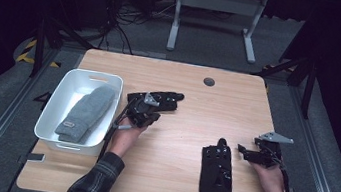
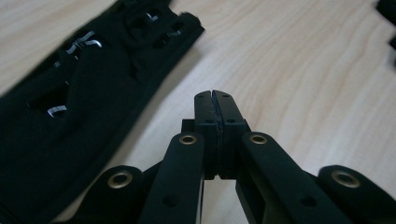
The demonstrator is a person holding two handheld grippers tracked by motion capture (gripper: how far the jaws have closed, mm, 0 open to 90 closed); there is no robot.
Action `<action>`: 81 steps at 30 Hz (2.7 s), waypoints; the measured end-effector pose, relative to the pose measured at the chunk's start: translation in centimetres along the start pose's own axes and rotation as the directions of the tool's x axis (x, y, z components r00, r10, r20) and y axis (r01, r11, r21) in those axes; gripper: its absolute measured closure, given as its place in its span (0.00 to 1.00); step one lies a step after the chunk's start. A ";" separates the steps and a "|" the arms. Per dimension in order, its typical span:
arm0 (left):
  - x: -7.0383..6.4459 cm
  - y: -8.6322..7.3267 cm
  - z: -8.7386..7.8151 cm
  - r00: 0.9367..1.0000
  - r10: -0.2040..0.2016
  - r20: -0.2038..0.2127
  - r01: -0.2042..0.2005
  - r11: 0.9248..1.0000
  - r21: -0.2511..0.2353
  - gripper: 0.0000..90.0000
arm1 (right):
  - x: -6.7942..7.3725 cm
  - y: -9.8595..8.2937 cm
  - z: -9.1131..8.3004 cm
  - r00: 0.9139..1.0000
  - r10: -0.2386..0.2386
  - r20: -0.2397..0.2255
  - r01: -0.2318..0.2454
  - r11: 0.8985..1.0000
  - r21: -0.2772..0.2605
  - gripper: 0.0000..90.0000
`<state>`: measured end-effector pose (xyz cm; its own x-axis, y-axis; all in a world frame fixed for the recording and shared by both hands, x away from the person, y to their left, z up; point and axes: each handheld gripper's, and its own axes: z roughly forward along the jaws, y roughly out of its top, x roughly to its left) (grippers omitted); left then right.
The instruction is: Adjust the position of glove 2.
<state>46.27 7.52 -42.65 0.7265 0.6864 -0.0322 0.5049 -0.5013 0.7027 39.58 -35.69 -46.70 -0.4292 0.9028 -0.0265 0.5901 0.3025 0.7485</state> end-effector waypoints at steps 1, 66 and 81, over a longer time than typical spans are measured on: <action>0.2 0.4 0.2 1.000 0.000 0.000 0.000 1.000 0.000 1.00 | 0.0 0.0 0.0 1.000 0.000 -0.001 0.000 1.000 0.001 0.24; -2.2 4.8 4.0 0.989 0.048 0.139 -0.049 0.999 0.003 1.00 | 0.0 0.0 0.0 1.000 0.001 0.000 -0.001 1.000 0.000 0.24; -2.0 3.5 7.0 0.990 0.036 0.136 -0.052 0.993 0.110 1.00 | 0.0 0.0 0.0 1.000 0.002 -0.003 -0.002 1.000 0.001 0.24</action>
<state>49.85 0.70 -45.13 0.8009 0.5900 -0.1027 0.5148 -0.5907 0.6213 39.58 -35.71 -46.68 -0.4303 0.9024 -0.0232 0.5912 0.3012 0.7481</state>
